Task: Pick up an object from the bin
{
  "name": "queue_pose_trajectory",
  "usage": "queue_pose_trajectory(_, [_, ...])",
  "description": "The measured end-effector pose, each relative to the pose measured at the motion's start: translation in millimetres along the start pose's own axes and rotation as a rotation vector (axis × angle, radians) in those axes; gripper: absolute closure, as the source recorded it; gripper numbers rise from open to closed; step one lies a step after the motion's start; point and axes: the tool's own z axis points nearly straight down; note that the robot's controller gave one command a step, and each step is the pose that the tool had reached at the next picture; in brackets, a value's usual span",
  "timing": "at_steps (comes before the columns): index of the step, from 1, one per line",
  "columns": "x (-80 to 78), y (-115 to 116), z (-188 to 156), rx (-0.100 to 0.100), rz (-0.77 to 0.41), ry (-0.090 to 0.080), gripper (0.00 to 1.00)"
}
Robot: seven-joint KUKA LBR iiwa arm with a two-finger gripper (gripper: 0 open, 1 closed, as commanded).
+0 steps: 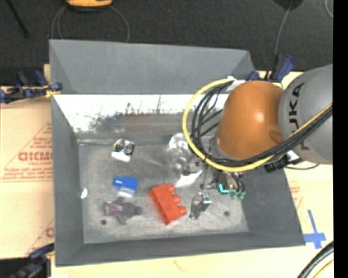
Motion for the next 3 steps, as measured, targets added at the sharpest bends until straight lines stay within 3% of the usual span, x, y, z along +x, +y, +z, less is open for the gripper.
queue_pose_trajectory(1, [-45.2,14.0,102.5,0.000,0.006,-0.006,0.00])
queue_pose_trajectory(2, [-41.7,14.6,108.0,-0.002,-0.038,-0.014,0.00])
queue_pose_trajectory(3, [-38.4,30.6,106.9,0.005,-0.291,-0.033,0.00])
